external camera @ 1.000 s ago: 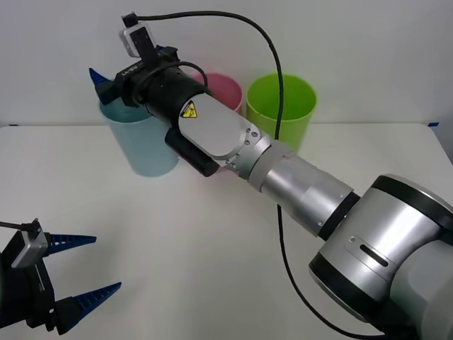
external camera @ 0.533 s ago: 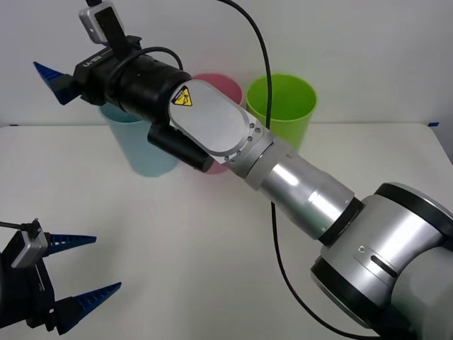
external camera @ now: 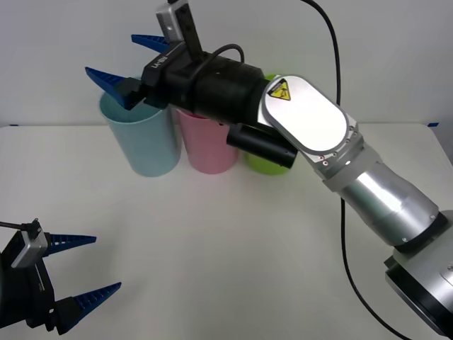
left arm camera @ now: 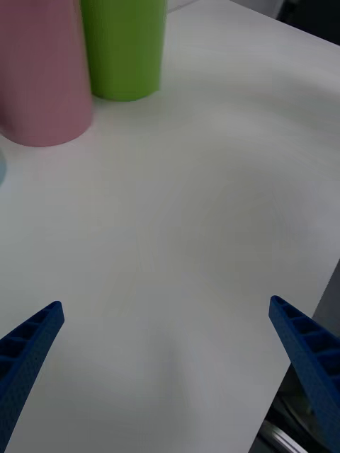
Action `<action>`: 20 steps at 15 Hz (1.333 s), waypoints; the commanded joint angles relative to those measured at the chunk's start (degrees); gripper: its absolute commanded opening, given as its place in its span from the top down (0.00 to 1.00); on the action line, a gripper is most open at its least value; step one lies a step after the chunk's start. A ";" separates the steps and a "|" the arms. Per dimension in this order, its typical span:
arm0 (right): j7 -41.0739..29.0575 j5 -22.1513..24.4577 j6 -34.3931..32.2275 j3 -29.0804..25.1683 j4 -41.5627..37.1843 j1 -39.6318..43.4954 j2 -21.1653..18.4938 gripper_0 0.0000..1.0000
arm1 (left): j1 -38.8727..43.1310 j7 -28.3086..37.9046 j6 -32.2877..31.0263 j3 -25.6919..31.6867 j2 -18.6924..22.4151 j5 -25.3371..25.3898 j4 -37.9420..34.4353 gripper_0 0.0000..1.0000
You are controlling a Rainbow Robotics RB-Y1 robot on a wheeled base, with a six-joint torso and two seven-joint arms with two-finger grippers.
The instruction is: Put cans in the blue bin and PET bottles in the pink bin and trash in the green bin.
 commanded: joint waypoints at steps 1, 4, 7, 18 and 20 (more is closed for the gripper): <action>0.29 -0.13 -6.95 -5.37 -7.05 7.24 -3.53 0.00 | 0.00 0.00 0.00 0.00 0.00 0.00 0.00 0.00; 0.73 -0.04 -13.89 -10.03 -13.38 15.33 -6.34 0.00 | 0.00 0.00 0.00 0.00 0.00 0.00 0.00 0.00; 1.52 -0.04 -15.74 -11.09 -18.04 22.63 -8.72 0.00 | 0.00 0.00 0.00 0.00 0.00 0.00 0.00 0.00; 10.22 -0.92 -34.54 -19.26 -21.47 41.08 -14.25 0.00 | 0.00 0.00 0.00 0.00 0.00 0.00 0.00 0.00; 10.84 -0.92 -39.47 -22.25 -21.29 43.46 -14.52 0.00 | 0.00 0.00 0.00 0.00 0.00 0.00 0.00 0.00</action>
